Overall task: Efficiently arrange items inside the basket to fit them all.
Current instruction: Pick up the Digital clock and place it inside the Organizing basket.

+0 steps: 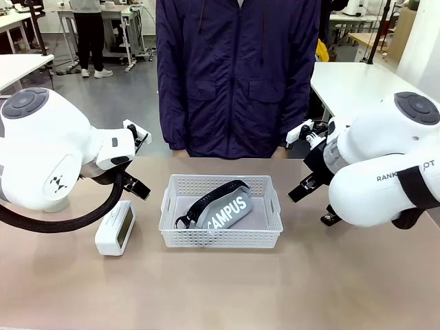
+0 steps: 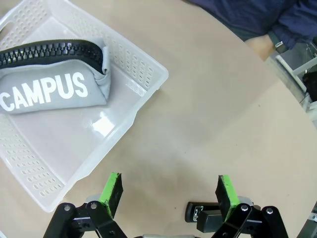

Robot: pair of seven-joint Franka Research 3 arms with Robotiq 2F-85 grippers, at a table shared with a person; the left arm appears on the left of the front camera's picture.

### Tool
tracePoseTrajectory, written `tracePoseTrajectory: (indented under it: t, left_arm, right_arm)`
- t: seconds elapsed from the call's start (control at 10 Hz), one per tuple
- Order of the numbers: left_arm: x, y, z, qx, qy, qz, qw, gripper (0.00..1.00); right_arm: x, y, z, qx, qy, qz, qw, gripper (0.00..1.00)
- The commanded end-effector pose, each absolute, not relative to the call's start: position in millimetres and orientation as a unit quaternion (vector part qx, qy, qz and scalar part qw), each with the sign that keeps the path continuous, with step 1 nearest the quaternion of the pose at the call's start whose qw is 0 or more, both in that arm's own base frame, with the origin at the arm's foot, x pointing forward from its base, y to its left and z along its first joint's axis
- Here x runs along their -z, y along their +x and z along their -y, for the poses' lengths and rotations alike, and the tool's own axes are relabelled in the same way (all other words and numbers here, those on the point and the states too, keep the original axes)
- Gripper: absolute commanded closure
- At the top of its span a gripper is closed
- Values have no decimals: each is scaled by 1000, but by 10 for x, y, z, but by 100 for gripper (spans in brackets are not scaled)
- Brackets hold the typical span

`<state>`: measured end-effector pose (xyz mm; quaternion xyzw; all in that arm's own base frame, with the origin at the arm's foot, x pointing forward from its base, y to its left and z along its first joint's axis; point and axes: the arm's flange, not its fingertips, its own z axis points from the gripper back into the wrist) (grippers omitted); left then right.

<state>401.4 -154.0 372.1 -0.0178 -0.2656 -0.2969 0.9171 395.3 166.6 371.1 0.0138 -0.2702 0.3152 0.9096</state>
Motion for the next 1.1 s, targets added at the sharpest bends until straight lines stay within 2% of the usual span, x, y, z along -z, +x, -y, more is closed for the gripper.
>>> tracePoseTrajectory:
  t: [0.0, 0.1, 0.3, 0.4, 0.6, 0.8, 1.0]
  left_arm:
    - [-3991, 3846, 1393, 319, -72, 250, 911, 0]
    - [-4165, 3731, 1270, 306, -97, 259, 911, 0]
    - [-4578, 3552, 928, 172, -146, 179, 957, 0]
    - [-4729, 3424, 698, 156, -203, 170, 952, 0]
    - [-5024, 3162, -124, 111, -379, 204, 896, 0]
    - [-5076, 2935, -767, 59, -461, 234, 854, 0]
    - [-4906, 2771, -1447, -23, -522, 261, 812, 0]
  right_arm:
    - [-3989, 3882, -1457, -298, 52, 253, 919, 0]
    - [-4211, 3801, -1252, -288, 73, 249, 922, 0]
    - [-4712, 3602, -709, -252, 204, 184, 928, 0]
    - [-4914, 3510, -422, -188, 251, 175, 933, 0]
    - [-5162, 3337, 476, -135, 368, 213, 895, 0]
    - [-5212, 3216, 1204, -89, 441, 232, 862, 0]
    - [-5096, 3187, 1886, -10, 496, 245, 833, 0]
